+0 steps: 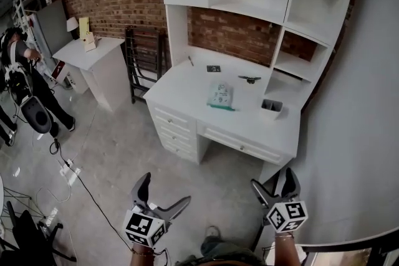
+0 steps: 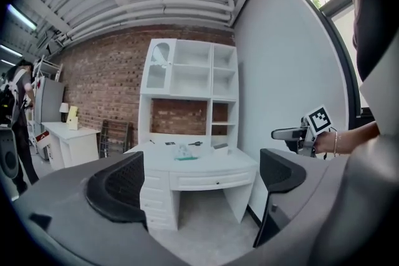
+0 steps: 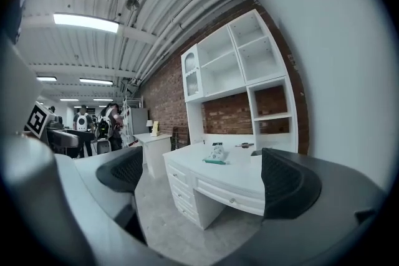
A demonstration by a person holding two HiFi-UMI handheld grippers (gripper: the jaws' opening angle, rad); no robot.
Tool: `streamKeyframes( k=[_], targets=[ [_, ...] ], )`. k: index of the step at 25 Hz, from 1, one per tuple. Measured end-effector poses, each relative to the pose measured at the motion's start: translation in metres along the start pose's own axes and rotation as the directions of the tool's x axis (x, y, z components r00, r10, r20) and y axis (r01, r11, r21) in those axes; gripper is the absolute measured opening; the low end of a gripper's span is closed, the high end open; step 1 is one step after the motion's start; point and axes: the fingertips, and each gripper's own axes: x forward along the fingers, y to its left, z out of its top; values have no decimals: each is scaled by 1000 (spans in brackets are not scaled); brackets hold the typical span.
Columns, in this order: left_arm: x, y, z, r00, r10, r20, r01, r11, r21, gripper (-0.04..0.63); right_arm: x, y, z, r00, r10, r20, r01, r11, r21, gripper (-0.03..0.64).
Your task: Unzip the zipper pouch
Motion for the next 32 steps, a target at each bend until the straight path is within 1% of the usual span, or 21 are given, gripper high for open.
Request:
streamKeyframes(
  k=[2, 4, 6, 7, 9, 11, 12, 15, 17, 19, 20, 21, 22, 24, 25, 26, 27, 28, 29, 30, 32],
  targets=[
    [16, -1, 1, 1000, -9, -5, 9, 1000, 3, 569, 15, -12, 2, 1000, 8, -5, -8, 1000, -10, 569],
    [30, -4, 4, 1000, -17, -8, 18, 1000, 20, 568, 27, -19, 4, 1000, 21, -7, -21, 999, -40, 569],
    [42, -10, 3, 999, -32, -29, 33, 999, 31, 568, 34, -26, 5, 1000, 29, -2, -29, 998, -63, 569],
    [48, -12, 1, 999, -34, -38, 36, 999, 38, 568, 37, -31, 5, 1000, 29, 2, -29, 998, -62, 565],
    [57, -13, -4, 999, -25, -48, 27, 998, 50, 568, 42, -41, 3, 1000, 25, 8, -25, 999, -27, 561],
    [60, -12, -6, 998, -16, -54, 18, 999, 39, 568, 43, -44, 2, 999, 39, 10, -39, 999, 7, 560],
    [61, -12, -7, 998, -16, -54, 17, 1000, 26, 568, 43, -44, 2, 998, 57, 6, -57, 998, 3, 560],
    [68, -7, -6, 998, -15, -54, 15, 1000, -7, 568, 48, -41, 2, 994, 108, -27, -109, 991, -71, 560],
    [78, -1, -7, 998, -14, -65, 14, 1000, 3, 568, 56, -42, 1, 993, 117, -31, -119, 989, -84, 560],
    [90, 5, -9, 996, -15, -90, 19, 999, 45, 568, 66, -43, 0, 992, 121, -31, -123, 990, -64, 560],
    [98, 7, -11, 994, -11, -113, 21, 996, 86, 568, 72, -44, -2, 991, 125, -36, -127, 990, -55, 560],
    [106, 10, -14, 990, -3, -143, 23, 989, 143, 568, 78, -46, -3, 991, 129, -45, -132, 990, -53, 560],
    [116, 14, -17, 983, 10, -182, 29, 977, 212, 568, 85, -47, -4, 990, 132, -55, -135, 989, -55, 560],
    [134, 21, -28, 963, 38, -265, 59, 935, 349, 567, 100, -51, -2, 989, 129, -67, -134, 989, -63, 560],
    [143, 24, -32, 954, 45, -298, 82, 913, 400, 568, 108, -54, 0, 990, 125, -69, -130, 990, -62, 558],
    [152, 27, -35, 947, 44, -318, 104, 894, 435, 568, 116, -56, 0, 990, 122, -69, -126, 990, -59, 558],
    [162, 31, -35, 946, 35, -323, 122, 883, 453, 568, 124, -58, 2, 991, 118, -66, -122, 991, -55, 558],
    [173, 35, -31, 949, 19, -314, 133, 880, 456, 568, 134, -60, 4, 991, 116, -61, -119, 991, -54, 558],
    [185, 39, -25, 956, -1, -294, 138, 884, 447, 566, 145, -63, 7, 992, 114, -54, -117, 992, -57, 558],
    [196, 44, -18, 963, -22, -268, 140, 894, 426, 566, 156, -64, 11, 993, 112, -47, -115, 991, -63, 558],
    [214, 55, -6, 973, -70, -222, 149, 920, 362, 566, 177, -66, 17, 994, 99, -41, -102, 992, -79, 558]
  ],
)
